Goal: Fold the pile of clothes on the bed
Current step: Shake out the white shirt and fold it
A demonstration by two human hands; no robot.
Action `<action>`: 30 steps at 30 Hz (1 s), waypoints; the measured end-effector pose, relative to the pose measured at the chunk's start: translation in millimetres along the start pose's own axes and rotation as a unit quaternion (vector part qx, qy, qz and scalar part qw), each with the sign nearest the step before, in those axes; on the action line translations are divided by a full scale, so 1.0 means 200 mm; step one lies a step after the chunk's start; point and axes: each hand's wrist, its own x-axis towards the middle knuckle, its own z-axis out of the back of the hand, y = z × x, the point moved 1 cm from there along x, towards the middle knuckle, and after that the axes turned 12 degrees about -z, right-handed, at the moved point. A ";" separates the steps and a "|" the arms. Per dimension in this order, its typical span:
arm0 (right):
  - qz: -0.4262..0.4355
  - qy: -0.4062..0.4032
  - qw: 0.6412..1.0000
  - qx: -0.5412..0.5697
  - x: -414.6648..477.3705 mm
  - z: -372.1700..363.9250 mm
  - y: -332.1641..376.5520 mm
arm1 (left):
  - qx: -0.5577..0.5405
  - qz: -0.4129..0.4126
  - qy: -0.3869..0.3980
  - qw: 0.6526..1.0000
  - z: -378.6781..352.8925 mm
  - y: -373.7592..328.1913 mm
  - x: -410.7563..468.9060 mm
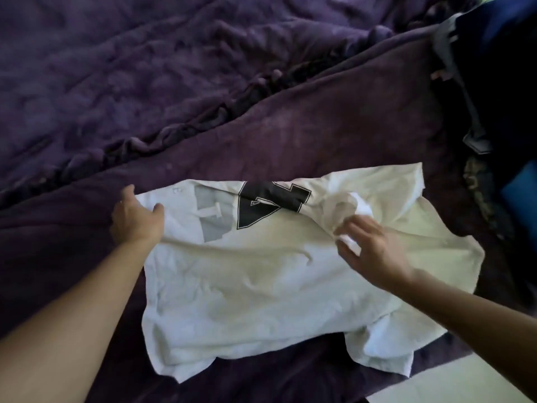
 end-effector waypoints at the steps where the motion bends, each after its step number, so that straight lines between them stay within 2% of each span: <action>1: -0.020 -0.032 0.999 0.020 0.07 0.00 0.04 | 0.001 -0.010 -0.007 1.000 -0.02 0.00 0.01; 2: -0.065 -0.049 0.997 0.014 0.15 -0.01 0.06 | 0.000 -0.023 -0.016 1.000 -0.03 -0.01 0.01; 3: -0.127 -0.032 0.991 -0.015 0.23 -0.02 0.06 | -0.003 -0.034 -0.024 0.999 -0.05 -0.02 0.00; 5: -0.235 0.075 0.963 -0.112 0.33 -0.06 0.04 | -0.006 -0.053 -0.035 0.998 -0.06 -0.03 -0.01; 7: -0.254 0.150 0.942 -0.162 0.35 -0.08 0.00 | -0.004 -0.071 -0.057 0.996 -0.05 -0.04 -0.01; 8: -0.234 0.138 0.949 -0.158 0.36 -0.06 -0.02 | -0.007 -0.076 -0.075 0.994 -0.03 -0.04 -0.01; 10: -0.209 0.057 0.971 -0.105 0.42 0.03 -0.05 | -0.013 -0.088 -0.106 0.990 0.02 -0.03 0.01; 13: -0.235 -0.073 0.968 -0.043 0.68 0.19 -0.04 | -0.005 -0.113 -0.125 0.986 0.11 -0.01 0.06; 17: -0.302 -0.106 0.947 -0.005 1.14 0.29 -0.03 | -0.018 -0.132 -0.159 0.978 0.17 -0.02 0.15; 20: -0.328 -0.099 0.939 0.030 1.35 0.23 -0.03 | -0.026 -0.108 -0.121 0.986 0.13 -0.05 0.22; 23: -0.285 -0.048 0.957 0.011 1.34 0.12 0.02 | -0.013 -0.101 -0.043 0.994 0.07 -0.03 0.22; 27: -0.120 -0.035 0.992 -0.005 0.99 0.03 0.14 | -0.029 -0.096 -0.071 0.992 0.02 0.09 -0.02; 30: -0.018 0.008 0.998 0.062 0.49 -0.06 0.24 | -0.066 -0.020 -0.062 0.996 -0.03 0.23 -0.37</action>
